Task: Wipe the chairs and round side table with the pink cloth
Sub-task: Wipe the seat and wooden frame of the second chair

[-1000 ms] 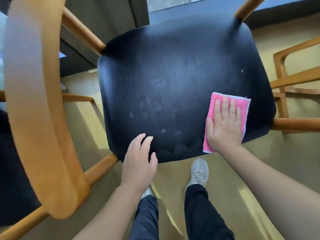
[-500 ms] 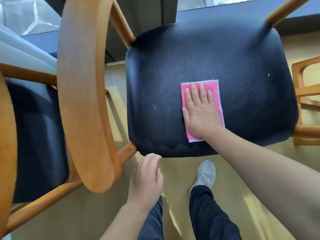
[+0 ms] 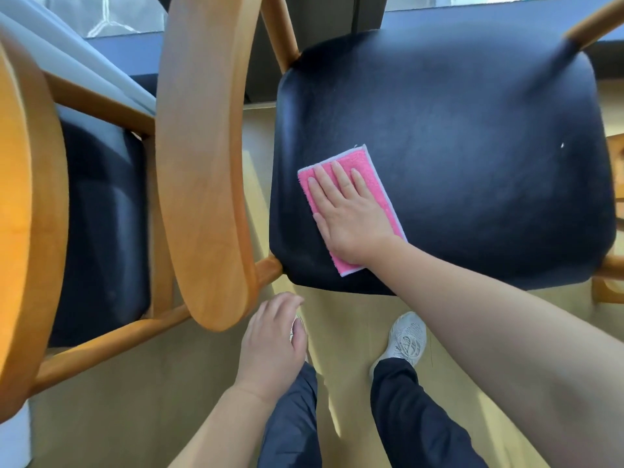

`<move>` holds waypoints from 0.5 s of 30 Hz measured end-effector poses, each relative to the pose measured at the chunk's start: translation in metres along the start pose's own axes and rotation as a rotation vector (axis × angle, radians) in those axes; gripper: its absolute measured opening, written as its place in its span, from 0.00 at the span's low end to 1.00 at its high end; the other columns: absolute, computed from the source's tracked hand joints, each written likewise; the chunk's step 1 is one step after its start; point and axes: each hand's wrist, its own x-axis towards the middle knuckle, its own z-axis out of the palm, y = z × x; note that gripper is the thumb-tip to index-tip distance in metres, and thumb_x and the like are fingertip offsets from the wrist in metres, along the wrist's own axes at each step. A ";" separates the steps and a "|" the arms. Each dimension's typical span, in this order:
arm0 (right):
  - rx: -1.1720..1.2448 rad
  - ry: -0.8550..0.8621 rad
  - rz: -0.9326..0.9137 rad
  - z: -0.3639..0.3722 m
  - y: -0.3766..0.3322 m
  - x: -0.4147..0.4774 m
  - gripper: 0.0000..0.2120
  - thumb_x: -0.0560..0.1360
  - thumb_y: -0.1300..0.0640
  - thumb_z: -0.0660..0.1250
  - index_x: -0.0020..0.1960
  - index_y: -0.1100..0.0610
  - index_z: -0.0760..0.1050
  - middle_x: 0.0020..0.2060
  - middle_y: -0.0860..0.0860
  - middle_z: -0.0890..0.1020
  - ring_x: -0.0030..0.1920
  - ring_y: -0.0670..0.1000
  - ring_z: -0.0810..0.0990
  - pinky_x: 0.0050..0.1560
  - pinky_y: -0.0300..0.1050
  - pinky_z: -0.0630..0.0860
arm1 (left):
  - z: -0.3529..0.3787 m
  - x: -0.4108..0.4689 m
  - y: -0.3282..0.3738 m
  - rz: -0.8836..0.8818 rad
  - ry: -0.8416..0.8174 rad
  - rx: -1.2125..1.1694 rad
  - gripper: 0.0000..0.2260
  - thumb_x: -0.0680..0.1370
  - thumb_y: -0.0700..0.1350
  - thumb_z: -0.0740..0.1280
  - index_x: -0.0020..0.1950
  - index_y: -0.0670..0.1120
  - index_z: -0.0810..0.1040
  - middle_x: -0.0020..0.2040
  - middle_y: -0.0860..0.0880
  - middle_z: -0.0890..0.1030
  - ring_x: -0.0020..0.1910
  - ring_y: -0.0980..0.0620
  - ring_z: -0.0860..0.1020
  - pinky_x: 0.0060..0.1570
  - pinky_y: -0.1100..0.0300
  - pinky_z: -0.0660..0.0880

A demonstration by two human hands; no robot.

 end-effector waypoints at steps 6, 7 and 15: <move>0.001 -0.001 -0.102 0.012 0.000 -0.020 0.28 0.82 0.46 0.40 0.79 0.56 0.50 0.79 0.53 0.53 0.78 0.58 0.48 0.76 0.54 0.38 | 0.004 -0.007 0.003 0.047 0.043 0.012 0.14 0.75 0.37 0.66 0.59 0.46 0.76 0.57 0.51 0.77 0.56 0.54 0.72 0.57 0.61 0.65; -0.003 0.004 -0.118 0.016 0.004 -0.029 0.28 0.82 0.46 0.42 0.79 0.56 0.53 0.78 0.53 0.56 0.78 0.59 0.51 0.76 0.54 0.40 | 0.005 -0.007 0.004 0.052 0.051 0.011 0.14 0.74 0.37 0.66 0.59 0.46 0.76 0.57 0.51 0.77 0.57 0.54 0.73 0.57 0.61 0.66; 0.045 0.056 0.044 0.029 0.085 -0.107 0.26 0.81 0.47 0.48 0.76 0.55 0.61 0.74 0.53 0.66 0.75 0.59 0.63 0.74 0.54 0.50 | 0.002 -0.006 0.035 0.079 0.053 -0.010 0.13 0.75 0.37 0.65 0.60 0.45 0.77 0.57 0.51 0.78 0.58 0.53 0.74 0.57 0.63 0.65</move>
